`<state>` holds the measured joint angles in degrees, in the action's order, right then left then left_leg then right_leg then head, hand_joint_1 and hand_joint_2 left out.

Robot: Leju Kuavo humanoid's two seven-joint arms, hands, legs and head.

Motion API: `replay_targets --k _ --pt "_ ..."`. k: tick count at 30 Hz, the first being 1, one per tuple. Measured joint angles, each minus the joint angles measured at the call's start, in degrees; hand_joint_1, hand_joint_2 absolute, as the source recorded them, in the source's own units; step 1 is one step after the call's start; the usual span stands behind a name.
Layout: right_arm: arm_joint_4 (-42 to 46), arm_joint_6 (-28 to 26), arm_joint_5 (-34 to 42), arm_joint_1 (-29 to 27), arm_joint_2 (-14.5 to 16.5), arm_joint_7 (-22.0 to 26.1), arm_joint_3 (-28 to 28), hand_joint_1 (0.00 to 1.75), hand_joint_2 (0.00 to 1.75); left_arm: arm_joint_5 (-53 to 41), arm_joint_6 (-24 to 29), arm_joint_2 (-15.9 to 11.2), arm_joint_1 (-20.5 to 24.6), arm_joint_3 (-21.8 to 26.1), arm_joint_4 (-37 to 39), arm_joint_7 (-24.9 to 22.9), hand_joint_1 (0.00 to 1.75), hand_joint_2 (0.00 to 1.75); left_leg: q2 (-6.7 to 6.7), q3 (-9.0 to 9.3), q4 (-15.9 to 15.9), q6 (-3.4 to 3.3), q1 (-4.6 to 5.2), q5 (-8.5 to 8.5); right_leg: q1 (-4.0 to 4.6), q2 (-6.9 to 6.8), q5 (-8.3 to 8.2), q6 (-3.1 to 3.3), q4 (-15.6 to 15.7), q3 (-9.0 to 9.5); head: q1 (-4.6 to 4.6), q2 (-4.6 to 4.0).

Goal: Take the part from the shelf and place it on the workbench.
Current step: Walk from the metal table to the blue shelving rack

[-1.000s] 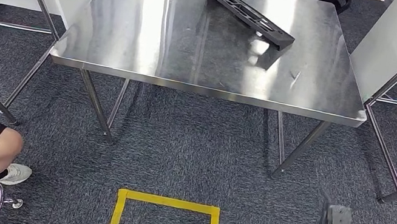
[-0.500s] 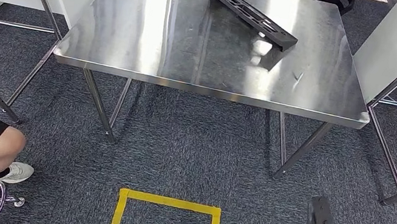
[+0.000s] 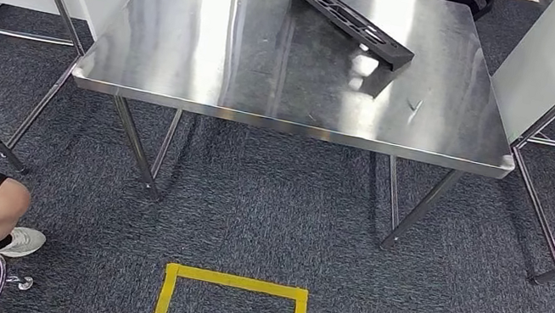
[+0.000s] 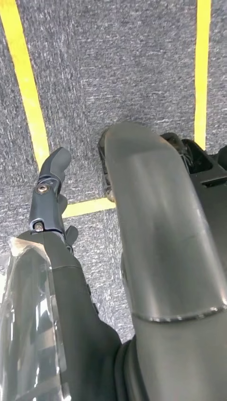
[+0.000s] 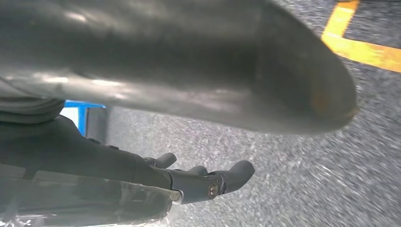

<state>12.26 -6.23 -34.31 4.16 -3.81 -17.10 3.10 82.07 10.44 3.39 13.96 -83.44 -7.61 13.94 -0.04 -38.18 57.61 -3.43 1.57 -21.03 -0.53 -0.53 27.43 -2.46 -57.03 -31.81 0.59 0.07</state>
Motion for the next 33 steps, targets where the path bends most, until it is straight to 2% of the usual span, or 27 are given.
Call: replay_targets --k 2,6,9,19,33 --pt "-0.43 0.00 -0.10 -0.01 0.15 0.42 0.44 0.00 0.00 0.77 -3.47 -0.08 -0.02 0.07 -0.02 1.56 0.00 0.00 0.00 0.00 0.00 -0.03 0.02 0.02 -0.02 0.00 -0.01 -0.01 0.00 0.01 0.00 0.00" --pt "-0.92 -0.09 -0.43 0.22 0.40 1.90 0.84 0.00 0.00 3.50 -17.68 -0.41 -0.19 1.31 -0.06 4.49 0.00 0.00 -0.01 0.00 0.00 -0.06 0.05 0.04 -0.02 0.00 -0.03 -0.02 0.00 0.03 0.00 0.00" --pt "-1.13 -0.15 -0.66 0.76 0.49 2.36 1.00 0.00 0.00 5.82 -21.77 -0.58 -0.23 3.16 -0.05 4.93 0.00 0.00 0.00 0.00 0.01 -0.07 0.05 0.05 -0.03 0.00 -0.05 -0.02 0.00 0.03 0.00 0.00" --pt "-1.31 0.13 -1.37 2.15 1.30 2.57 1.28 0.00 0.00 7.13 -21.11 -0.38 0.10 6.17 -0.07 4.70 0.00 0.00 0.00 0.02 0.01 -0.07 0.05 0.06 -0.02 -0.01 -0.05 -0.01 0.00 0.03 0.00 0.00" --pt "-1.33 0.24 -2.26 3.17 2.62 2.83 2.19 0.00 0.00 7.57 -20.58 -0.02 0.11 7.00 -0.31 4.24 0.00 0.00 -0.01 0.02 0.01 -0.07 0.05 0.06 -0.03 -0.01 -0.04 -0.01 0.00 0.04 0.00 0.00"
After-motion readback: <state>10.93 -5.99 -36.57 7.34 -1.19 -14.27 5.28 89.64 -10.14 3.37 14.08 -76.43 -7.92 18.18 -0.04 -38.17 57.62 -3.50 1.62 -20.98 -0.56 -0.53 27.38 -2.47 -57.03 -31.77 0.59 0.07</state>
